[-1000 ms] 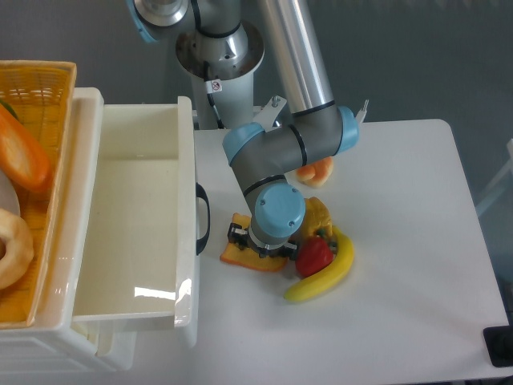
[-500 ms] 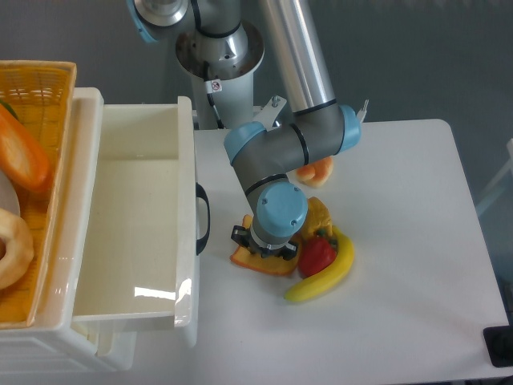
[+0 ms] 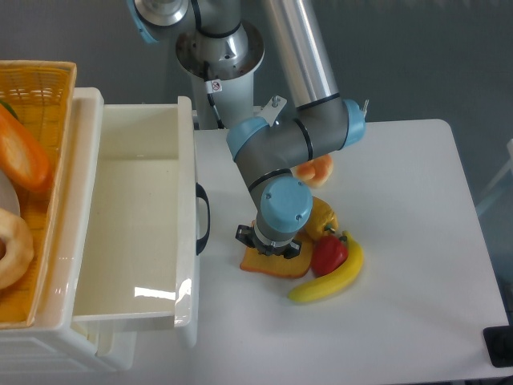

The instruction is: Pick up the bread slice

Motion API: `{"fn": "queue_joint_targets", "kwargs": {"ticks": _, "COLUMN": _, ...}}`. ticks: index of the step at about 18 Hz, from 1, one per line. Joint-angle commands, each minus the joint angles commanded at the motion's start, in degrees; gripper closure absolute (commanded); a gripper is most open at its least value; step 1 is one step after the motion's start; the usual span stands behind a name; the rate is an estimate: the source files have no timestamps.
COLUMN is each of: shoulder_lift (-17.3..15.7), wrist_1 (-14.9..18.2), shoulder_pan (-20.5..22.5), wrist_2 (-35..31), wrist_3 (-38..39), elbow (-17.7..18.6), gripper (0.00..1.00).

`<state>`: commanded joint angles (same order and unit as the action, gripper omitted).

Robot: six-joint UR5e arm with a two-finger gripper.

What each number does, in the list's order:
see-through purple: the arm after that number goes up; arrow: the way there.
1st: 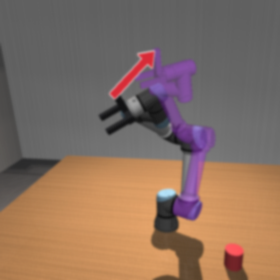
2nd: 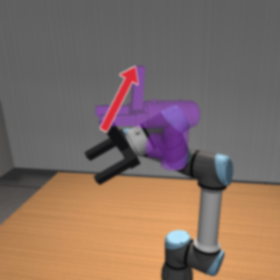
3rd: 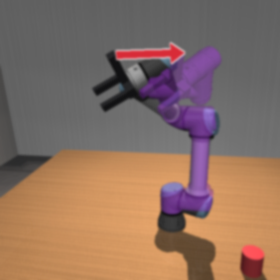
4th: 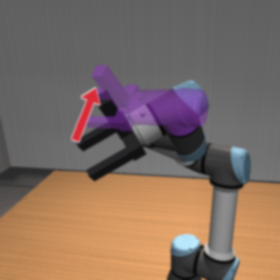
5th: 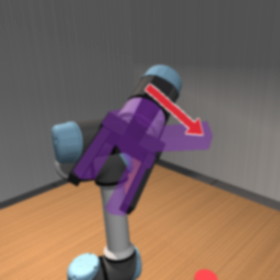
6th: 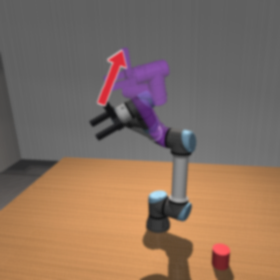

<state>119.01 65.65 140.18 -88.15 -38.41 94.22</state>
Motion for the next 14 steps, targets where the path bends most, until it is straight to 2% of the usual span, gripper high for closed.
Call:
{"fn": "queue_joint_targets", "kwargs": {"ticks": 2, "shoulder_lift": -0.4, "wrist_1": 0.5, "shoulder_pan": 0.4, "wrist_2": 0.0, "wrist_3": 0.1, "elbow": 0.1, "gripper": 0.99}}
{"fn": "queue_joint_targets", "kwargs": {"ticks": 3, "shoulder_lift": -0.3, "wrist_1": 0.4, "shoulder_pan": 0.4, "wrist_2": -0.3, "wrist_3": 0.1, "elbow": 0.0, "gripper": 0.39}}
{"fn": "queue_joint_targets", "kwargs": {"ticks": 4, "shoulder_lift": -0.2, "wrist_1": 0.0, "shoulder_pan": 0.4, "wrist_2": -1.0, "wrist_3": 0.1, "elbow": -0.7, "gripper": 0.00}}
{"fn": "queue_joint_targets", "kwargs": {"ticks": 7, "shoulder_lift": -0.3, "wrist_1": -0.1, "shoulder_pan": 0.8, "wrist_2": -3.6, "wrist_3": 1.3, "elbow": -2.1, "gripper": 0.00}}
{"fn": "queue_joint_targets", "kwargs": {"ticks": 10, "shoulder_lift": -0.2, "wrist_1": -0.7, "shoulder_pan": 1.3, "wrist_2": -3.2, "wrist_3": 5.9, "elbow": -2.1, "gripper": 0.00}}
{"fn": "queue_joint_targets", "kwargs": {"ticks": 14, "shoulder_lift": 0.3, "wrist_1": -2.4, "shoulder_pan": 1.5, "wrist_2": -3.0, "wrist_3": 6.5, "elbow": -2.0, "gripper": 0.00}}
